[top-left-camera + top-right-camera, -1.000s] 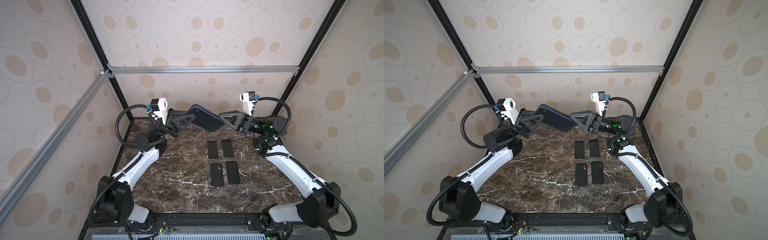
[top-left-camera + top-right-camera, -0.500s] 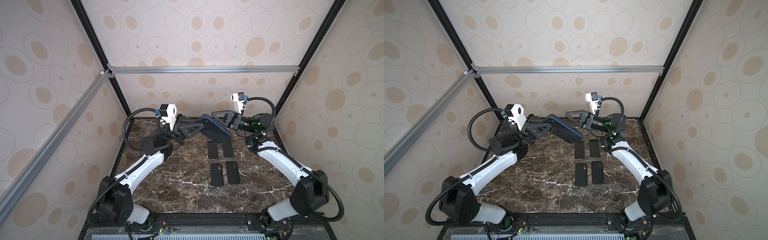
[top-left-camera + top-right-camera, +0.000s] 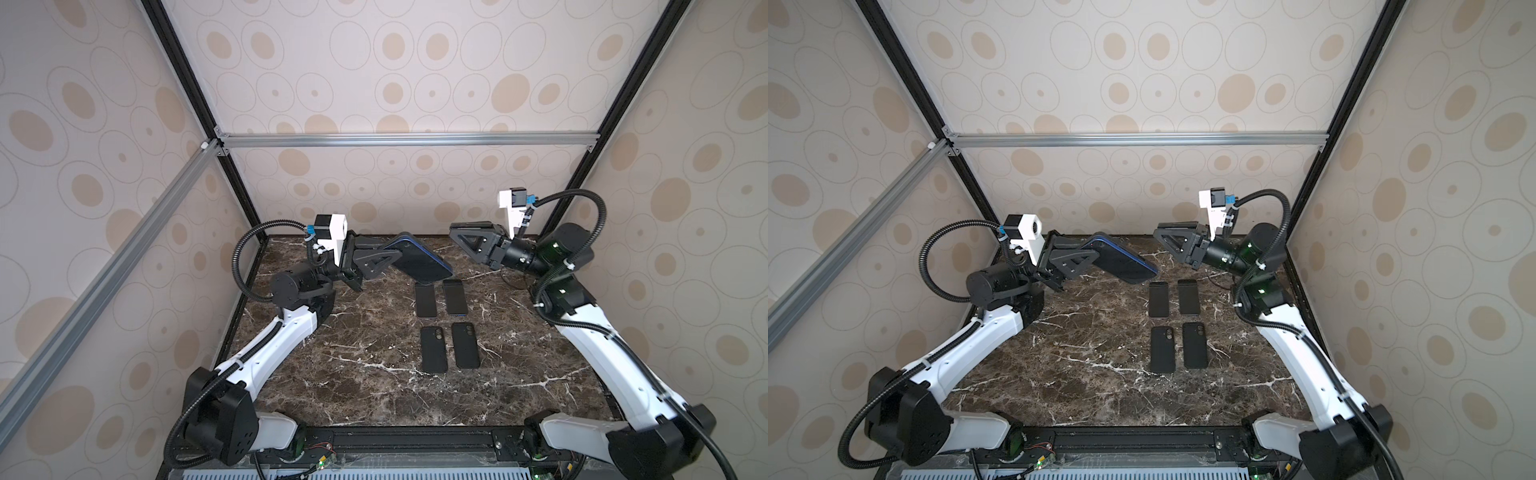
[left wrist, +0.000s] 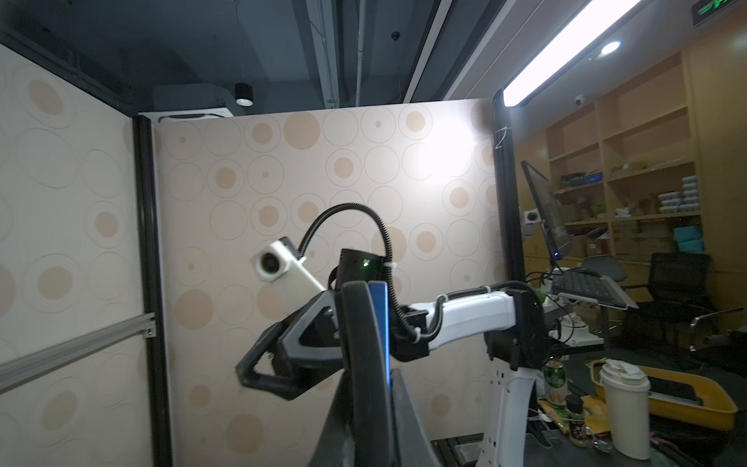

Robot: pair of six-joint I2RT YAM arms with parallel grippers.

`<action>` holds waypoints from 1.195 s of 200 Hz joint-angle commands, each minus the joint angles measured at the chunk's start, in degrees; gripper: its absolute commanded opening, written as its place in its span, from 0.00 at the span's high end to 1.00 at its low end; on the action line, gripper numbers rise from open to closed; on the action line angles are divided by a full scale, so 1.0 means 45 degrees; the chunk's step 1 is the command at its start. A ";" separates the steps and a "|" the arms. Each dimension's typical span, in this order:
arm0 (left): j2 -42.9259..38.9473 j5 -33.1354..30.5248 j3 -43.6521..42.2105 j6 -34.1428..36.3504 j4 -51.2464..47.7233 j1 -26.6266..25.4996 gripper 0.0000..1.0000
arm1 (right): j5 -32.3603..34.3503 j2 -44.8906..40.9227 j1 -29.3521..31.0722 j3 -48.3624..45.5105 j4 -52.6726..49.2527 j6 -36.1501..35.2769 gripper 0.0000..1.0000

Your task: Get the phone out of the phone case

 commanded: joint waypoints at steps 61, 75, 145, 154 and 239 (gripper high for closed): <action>-0.0944 0.1079 0.1498 0.5387 -0.6950 0.0072 1.00 | -0.2298 0.0047 0.0691 0.2306 -0.7916 -0.8735 0.49; -0.1035 0.1033 0.1401 0.5437 -0.6856 0.0073 1.00 | -0.2337 -0.0145 0.0918 0.2160 -0.7638 -0.8862 0.52; -0.1047 0.1604 0.1106 0.4719 -0.5422 0.0082 1.00 | -0.0193 -0.0736 0.2087 0.1989 -0.8869 -1.0913 0.56; -0.1066 0.1634 0.1106 0.4748 -0.5436 0.0077 1.00 | 0.0135 -0.0752 0.2166 0.1994 -0.8940 -1.1109 0.56; -0.1243 0.1456 0.0999 0.4778 -0.5330 0.0072 1.00 | 0.0343 -0.0376 0.2402 0.2097 -0.9338 -1.1373 0.60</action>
